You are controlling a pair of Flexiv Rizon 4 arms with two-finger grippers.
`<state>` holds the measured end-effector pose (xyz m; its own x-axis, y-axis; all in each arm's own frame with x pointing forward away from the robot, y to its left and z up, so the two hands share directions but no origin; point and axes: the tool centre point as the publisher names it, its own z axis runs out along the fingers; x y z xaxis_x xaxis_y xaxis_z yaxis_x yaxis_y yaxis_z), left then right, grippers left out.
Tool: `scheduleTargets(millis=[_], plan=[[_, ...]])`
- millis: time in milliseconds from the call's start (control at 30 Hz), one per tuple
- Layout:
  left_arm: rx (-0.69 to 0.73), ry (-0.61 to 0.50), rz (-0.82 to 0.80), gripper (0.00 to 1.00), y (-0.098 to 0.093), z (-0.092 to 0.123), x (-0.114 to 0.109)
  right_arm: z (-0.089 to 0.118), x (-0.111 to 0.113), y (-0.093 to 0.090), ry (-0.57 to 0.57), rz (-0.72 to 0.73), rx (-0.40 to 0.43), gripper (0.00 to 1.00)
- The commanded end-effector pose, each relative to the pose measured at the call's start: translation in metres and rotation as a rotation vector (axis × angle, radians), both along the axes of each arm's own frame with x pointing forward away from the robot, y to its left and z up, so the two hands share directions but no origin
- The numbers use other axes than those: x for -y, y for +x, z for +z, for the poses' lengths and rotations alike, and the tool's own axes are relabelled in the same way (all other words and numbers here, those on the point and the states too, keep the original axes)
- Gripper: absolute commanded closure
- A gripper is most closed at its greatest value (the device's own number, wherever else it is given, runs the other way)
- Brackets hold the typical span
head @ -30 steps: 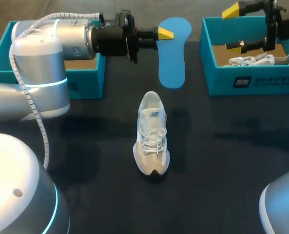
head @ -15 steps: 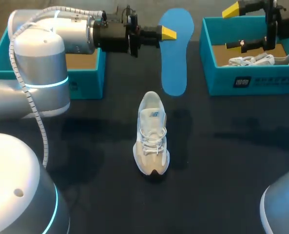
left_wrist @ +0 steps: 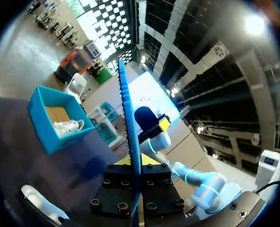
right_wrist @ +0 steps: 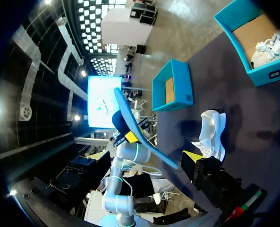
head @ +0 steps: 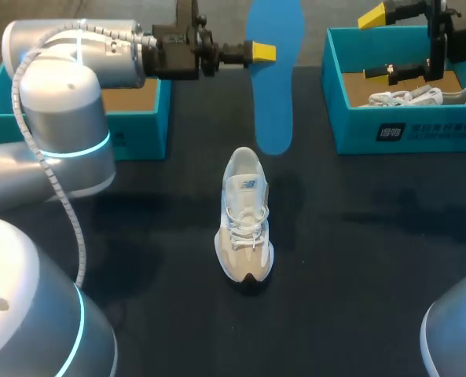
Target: Take the shoe out of the shoebox, open the shoe tongue, remove and reinsert the insole, then place the shoe into the shoebox
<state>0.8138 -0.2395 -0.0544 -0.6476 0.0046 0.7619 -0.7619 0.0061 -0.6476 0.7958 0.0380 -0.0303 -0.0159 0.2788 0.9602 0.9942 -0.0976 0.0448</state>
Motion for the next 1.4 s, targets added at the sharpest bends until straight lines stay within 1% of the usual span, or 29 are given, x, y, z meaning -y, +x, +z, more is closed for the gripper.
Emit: scheduleTargets(millis=[33, 333, 400, 433, 500, 567, 600, 633, 667, 700, 733, 1400], plan=[[0.242, -0.016, 0.096, 1.00, -0.007, 0.000, 0.002, 0.000, -0.001, 0.000, -0.001, -0.001, -0.001, 0.00], [0.242, -0.016, 0.096, 1.00, -0.007, 0.000, 0.002, 0.000, -0.001, 0.000, -0.001, -0.001, -0.001, 0.00], [0.394, -0.049, 0.064, 1.00, -0.005, 0.000, 0.001, 0.000, -0.001, 0.000, -0.001, -0.001, -0.001, 0.00], [0.428, -0.073, 0.053, 1.00, -0.005, 0.001, 0.001, 0.000, -0.001, 0.000, -0.001, -0.001, -0.001, 0.00], [0.556, -0.173, 0.033, 1.00, -0.005, 0.007, 0.001, 0.000, -0.001, 0.000, -0.001, -0.001, -0.001, 0.00], [0.700, -0.168, 0.045, 1.00, -0.001, 0.009, 0.002, 0.000, -0.001, 0.000, -0.001, -0.001, -0.001, 0.00], [0.805, -0.160, 0.051, 1.00, 0.004, 0.009, 0.002, 0.000, -0.001, 0.000, -0.001, -0.001, -0.001, 0.00], [0.853, -0.165, 0.054, 1.00, 0.007, 0.009, 0.002, 0.000, -0.001, 0.000, -0.001, -0.001, -0.001, 0.00], [0.919, -0.199, 0.068, 1.00, 0.010, 0.011, 0.001, 0.000, -0.001, 0.000, -0.001, -0.001, -0.001, 0.00], [0.999, -0.184, 0.065, 1.00, 0.013, 0.012, 0.001, 0.000, -0.001, 0.000, -0.001, -0.001, -0.001, 0.00], [1.131, -0.167, 0.081, 1.00, 0.016, 0.011, 0.001, 0.000, -0.001, 0.000, -0.001, -0.001, -0.001, 0.00], [1.131, -0.167, 0.081, 1.00, 0.016, 0.011, 0.001, 0.000, -0.001, 0.000, -0.001, -0.001, -0.001, 0.00]])
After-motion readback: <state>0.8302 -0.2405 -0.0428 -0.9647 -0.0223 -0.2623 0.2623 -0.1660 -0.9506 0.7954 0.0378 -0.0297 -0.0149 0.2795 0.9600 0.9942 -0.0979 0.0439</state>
